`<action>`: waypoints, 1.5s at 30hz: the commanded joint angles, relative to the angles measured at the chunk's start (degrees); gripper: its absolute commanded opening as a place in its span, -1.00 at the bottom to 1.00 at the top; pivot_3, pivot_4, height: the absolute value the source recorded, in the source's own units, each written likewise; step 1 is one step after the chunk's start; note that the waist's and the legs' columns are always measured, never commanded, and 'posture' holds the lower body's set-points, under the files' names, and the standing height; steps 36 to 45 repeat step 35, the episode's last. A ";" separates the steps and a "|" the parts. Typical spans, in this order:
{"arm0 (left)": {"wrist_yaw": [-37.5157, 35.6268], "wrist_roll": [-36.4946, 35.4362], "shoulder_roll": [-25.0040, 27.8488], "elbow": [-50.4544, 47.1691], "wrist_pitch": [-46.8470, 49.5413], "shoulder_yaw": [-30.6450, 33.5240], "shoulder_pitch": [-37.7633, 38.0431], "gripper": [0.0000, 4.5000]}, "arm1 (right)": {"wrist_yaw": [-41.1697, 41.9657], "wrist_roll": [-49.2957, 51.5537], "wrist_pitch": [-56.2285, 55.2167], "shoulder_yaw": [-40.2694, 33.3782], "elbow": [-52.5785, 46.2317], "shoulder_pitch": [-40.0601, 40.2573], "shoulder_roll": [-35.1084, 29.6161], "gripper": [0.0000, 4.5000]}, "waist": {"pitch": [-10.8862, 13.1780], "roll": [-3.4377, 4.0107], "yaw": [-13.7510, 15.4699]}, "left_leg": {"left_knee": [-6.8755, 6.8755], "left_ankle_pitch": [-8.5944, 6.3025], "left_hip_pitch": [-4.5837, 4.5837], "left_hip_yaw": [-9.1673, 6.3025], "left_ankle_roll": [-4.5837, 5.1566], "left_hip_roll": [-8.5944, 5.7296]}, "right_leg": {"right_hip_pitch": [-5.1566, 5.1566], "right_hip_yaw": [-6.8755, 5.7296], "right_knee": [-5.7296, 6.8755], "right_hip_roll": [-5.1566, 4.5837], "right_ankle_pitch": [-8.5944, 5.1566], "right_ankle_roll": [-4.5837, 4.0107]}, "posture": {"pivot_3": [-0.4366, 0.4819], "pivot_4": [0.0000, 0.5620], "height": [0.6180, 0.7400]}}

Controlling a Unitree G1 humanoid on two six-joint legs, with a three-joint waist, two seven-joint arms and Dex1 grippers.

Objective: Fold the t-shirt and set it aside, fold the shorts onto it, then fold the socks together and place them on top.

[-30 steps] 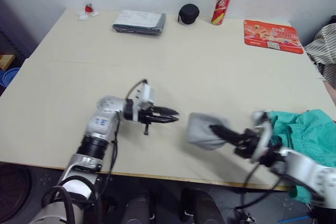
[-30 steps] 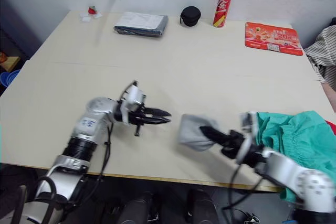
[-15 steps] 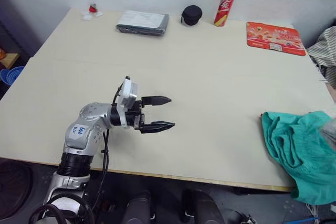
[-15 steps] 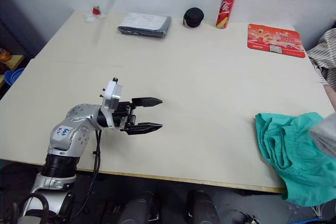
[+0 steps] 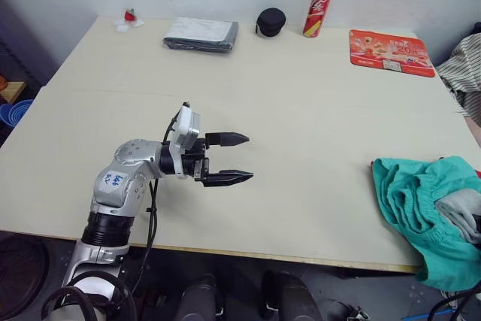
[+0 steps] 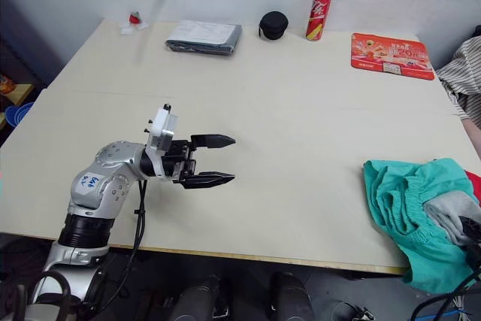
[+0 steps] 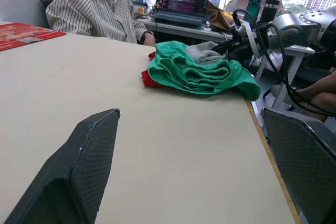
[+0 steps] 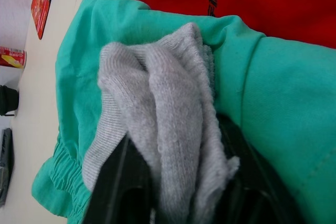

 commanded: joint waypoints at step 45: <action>12.66 16.43 15.46 8.33 -33.22 13.38 26.35 1.00 | 86.17 -89.63 -75.11 56.76 2.01 -32.24 -4.99 0.99 | 0.09 -0.01 -1.04 | 0.05 -0.30 0.20 0.23 -0.07 -0.02 | 0.00 0.08 -0.01 -0.16 -0.08 0.04 | -0.05 -0.47 1.00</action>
